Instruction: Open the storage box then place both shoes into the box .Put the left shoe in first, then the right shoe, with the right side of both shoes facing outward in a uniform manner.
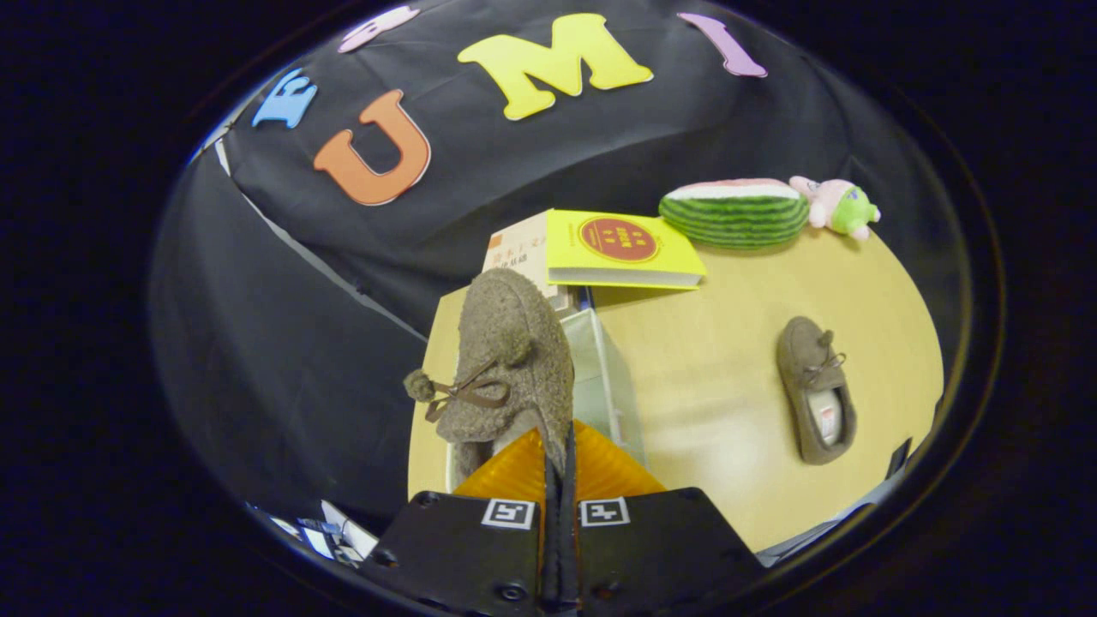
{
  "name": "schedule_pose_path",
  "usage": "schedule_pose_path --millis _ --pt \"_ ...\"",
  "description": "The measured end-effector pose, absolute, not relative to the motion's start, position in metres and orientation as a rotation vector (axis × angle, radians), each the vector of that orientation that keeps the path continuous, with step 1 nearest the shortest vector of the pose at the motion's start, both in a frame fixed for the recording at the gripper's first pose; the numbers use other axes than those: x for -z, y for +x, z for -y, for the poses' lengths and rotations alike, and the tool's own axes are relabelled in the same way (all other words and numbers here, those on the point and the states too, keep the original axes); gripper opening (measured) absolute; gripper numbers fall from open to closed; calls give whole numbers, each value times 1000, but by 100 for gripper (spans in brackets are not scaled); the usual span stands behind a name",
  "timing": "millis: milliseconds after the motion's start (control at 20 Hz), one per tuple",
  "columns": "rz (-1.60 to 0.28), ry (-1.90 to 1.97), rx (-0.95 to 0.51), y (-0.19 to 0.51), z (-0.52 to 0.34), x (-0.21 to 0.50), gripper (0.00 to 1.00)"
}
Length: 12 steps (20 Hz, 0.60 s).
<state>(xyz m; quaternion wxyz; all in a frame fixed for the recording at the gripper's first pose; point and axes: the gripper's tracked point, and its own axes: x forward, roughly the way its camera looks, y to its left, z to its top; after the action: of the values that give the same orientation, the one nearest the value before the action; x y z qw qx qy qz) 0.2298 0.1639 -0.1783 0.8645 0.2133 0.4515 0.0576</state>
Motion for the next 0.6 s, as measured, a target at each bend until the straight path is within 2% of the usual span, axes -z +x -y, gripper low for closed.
schedule_pose_path --millis 350,600 --pt "-953 462 -139 238 -230 226 6" --pt "-964 454 -110 233 -240 257 6"
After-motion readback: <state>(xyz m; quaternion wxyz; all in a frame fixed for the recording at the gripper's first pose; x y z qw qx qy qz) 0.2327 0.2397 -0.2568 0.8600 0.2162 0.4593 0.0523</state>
